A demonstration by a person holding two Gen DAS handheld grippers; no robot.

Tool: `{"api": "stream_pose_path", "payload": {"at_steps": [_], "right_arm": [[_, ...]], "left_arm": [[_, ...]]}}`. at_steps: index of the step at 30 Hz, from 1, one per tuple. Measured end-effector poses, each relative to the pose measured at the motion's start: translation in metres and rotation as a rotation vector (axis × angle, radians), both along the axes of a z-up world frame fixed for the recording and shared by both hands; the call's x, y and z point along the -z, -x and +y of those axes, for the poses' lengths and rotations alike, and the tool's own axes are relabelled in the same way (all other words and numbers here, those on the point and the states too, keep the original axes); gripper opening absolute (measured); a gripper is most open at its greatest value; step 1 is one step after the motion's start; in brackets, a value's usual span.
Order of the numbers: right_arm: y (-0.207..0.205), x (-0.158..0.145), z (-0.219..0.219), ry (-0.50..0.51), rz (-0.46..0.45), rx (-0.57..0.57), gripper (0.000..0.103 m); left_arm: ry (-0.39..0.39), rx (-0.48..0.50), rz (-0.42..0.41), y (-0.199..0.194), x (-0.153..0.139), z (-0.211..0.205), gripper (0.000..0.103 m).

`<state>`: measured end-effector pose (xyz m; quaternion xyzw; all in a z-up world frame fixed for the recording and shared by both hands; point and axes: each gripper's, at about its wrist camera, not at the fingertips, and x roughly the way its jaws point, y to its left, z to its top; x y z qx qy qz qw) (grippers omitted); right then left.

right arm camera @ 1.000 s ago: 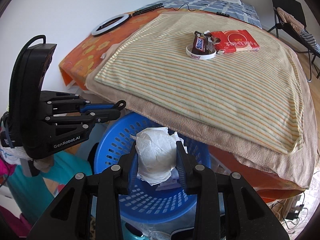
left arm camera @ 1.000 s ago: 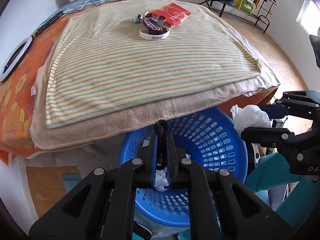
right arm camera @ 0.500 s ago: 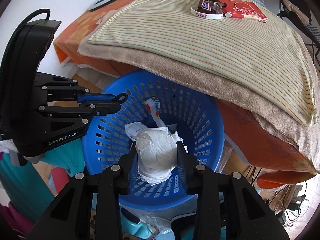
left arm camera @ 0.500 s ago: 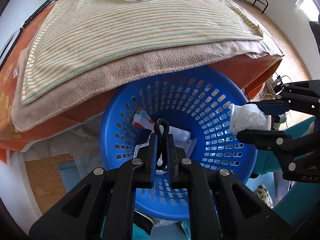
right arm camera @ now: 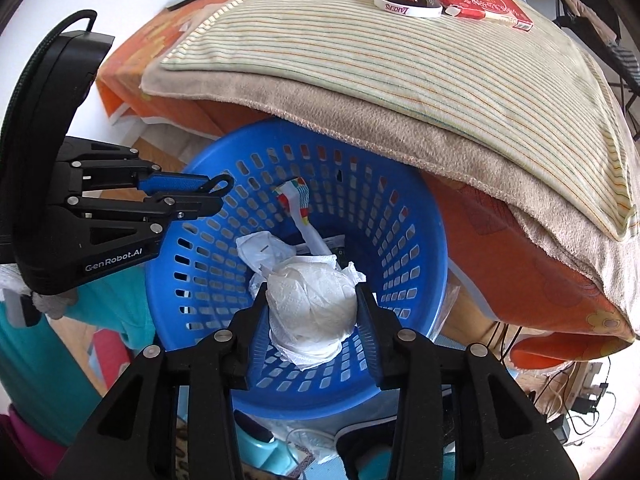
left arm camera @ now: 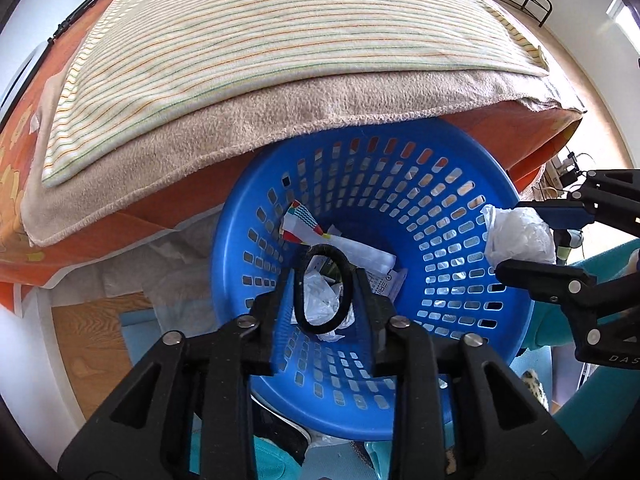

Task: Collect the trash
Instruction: 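Open both tools to drop the hair tie and tissue into the basket, then move both tools back over the towel toward the Snickers and red box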

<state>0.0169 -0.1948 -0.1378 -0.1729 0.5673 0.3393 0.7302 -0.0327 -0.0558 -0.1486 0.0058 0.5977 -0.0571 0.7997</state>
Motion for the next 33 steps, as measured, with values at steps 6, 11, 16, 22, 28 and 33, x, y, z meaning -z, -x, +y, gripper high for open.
{"api": "stream_pose_path", "payload": {"at_steps": [6, 11, 16, 22, 28, 33], "right_arm": [[-0.001, -0.001, -0.001, 0.007, -0.001, 0.011, 0.053], [-0.006, 0.000, -0.004, 0.001, 0.009, 0.032, 0.055], [-0.010, 0.000, -0.006, -0.006, 0.017, 0.049, 0.056], [-0.013, -0.001, -0.008, -0.014, 0.013, 0.054, 0.056], [-0.016, -0.003, -0.010, -0.029, 0.007, 0.073, 0.056], [-0.019, -0.009, -0.012, -0.052, 0.001, 0.093, 0.056]], "left_arm": [[-0.013, -0.002, 0.006, -0.001, 0.001, 0.000, 0.034], [-0.019, -0.009, 0.002, -0.002, 0.002, 0.001, 0.057], [-0.016, -0.018, 0.010, -0.003, 0.003, 0.003, 0.058], [-0.010, -0.025, 0.011, -0.004, 0.002, 0.005, 0.058], [-0.002, -0.027, 0.002, -0.007, -0.004, 0.006, 0.058], [0.009, -0.034, -0.016, -0.011, -0.015, 0.009, 0.058]]}}
